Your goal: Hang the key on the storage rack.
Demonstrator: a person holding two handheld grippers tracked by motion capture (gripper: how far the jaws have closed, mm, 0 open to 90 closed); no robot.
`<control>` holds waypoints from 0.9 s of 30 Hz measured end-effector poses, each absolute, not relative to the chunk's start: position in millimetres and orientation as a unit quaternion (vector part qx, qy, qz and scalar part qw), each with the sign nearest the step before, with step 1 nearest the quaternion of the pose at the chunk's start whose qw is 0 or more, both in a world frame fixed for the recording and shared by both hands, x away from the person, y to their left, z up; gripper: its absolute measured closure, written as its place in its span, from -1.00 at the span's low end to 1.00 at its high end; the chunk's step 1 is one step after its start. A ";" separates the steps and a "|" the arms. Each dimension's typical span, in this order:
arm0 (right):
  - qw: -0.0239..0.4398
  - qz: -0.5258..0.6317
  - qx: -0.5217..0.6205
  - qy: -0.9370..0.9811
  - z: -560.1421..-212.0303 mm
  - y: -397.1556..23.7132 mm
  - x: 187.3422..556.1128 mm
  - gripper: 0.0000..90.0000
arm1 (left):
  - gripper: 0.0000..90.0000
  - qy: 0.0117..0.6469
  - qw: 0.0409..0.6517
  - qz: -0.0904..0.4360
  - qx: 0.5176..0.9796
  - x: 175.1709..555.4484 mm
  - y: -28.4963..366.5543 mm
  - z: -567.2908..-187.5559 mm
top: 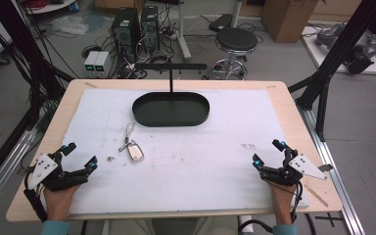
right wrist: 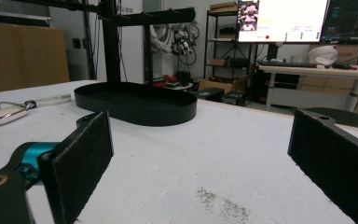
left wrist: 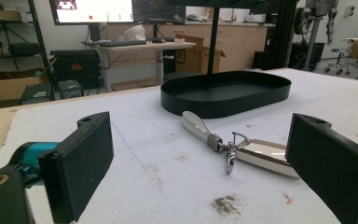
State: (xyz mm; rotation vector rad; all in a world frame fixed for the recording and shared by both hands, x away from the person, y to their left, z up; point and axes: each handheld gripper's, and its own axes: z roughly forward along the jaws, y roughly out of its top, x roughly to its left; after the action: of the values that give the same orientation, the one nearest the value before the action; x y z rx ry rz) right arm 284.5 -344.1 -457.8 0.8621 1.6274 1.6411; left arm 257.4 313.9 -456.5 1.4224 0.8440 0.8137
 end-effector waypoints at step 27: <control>0.335 0.626 0.325 0.625 -457.7 -344.0 285.0 -0.87 | -0.82 0.385 0.580 0.350 0.627 260.1 312.9 -452.5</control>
State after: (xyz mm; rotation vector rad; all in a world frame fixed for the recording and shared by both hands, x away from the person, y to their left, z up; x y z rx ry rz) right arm 285.0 -344.0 -457.7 0.8492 1.6301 1.6328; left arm 260.1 312.9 -452.5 1.4645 0.9005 0.8188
